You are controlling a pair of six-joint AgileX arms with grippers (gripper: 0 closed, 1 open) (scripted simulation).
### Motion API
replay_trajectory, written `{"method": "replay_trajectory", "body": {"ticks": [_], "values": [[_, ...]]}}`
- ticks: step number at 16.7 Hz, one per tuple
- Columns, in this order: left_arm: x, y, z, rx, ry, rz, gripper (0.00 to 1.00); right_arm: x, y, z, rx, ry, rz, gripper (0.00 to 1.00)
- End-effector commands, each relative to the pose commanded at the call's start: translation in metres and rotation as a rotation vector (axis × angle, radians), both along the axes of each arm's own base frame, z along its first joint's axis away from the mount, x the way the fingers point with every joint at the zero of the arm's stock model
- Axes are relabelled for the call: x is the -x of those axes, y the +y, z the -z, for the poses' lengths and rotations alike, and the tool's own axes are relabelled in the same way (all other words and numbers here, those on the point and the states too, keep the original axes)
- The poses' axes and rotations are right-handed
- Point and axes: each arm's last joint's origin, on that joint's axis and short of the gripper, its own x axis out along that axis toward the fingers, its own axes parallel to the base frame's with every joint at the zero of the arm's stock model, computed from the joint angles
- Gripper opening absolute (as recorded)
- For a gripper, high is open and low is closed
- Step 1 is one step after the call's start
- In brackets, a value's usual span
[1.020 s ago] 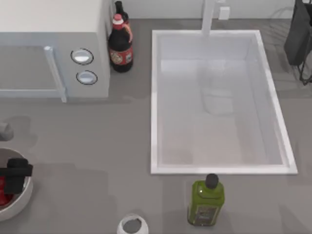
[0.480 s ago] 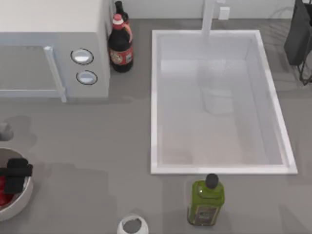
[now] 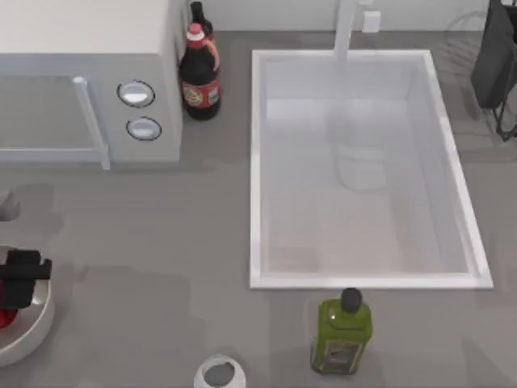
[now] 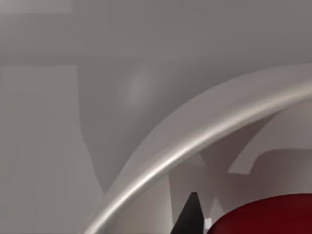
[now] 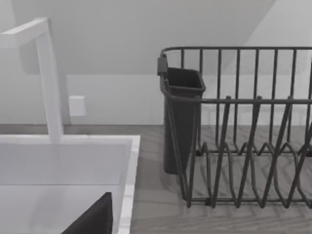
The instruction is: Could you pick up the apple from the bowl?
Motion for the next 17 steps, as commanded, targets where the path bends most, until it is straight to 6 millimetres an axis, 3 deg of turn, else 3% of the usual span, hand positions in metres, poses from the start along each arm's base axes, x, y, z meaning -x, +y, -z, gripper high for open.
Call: {"method": "replay_trajectory", "body": {"ticks": [3, 6, 12, 15, 17], "values": [[-0.018, 0.002, -0.035, 0.001, 0.007, 0.000, 0.00, 0.000, 0.000, 0.000, 0.000, 0.000, 0.000, 1.00], [-0.030, 0.003, -0.092, 0.002, 0.021, 0.000, 0.00, 0.000, 0.000, 0.000, 0.000, 0.000, 0.000, 1.00], [-0.008, 0.001, -0.205, 0.001, 0.019, 0.000, 0.00, 0.000, 0.000, 0.000, 0.000, 0.000, 0.000, 1.00], [0.007, -0.001, -0.233, -0.001, -0.005, 0.000, 0.00, 0.000, 0.000, 0.000, 0.000, 0.000, 0.000, 1.00], [0.009, -0.001, -0.237, -0.001, -0.009, 0.000, 0.00, 0.000, 0.000, 0.000, 0.000, 0.000, 0.000, 1.00]]}}
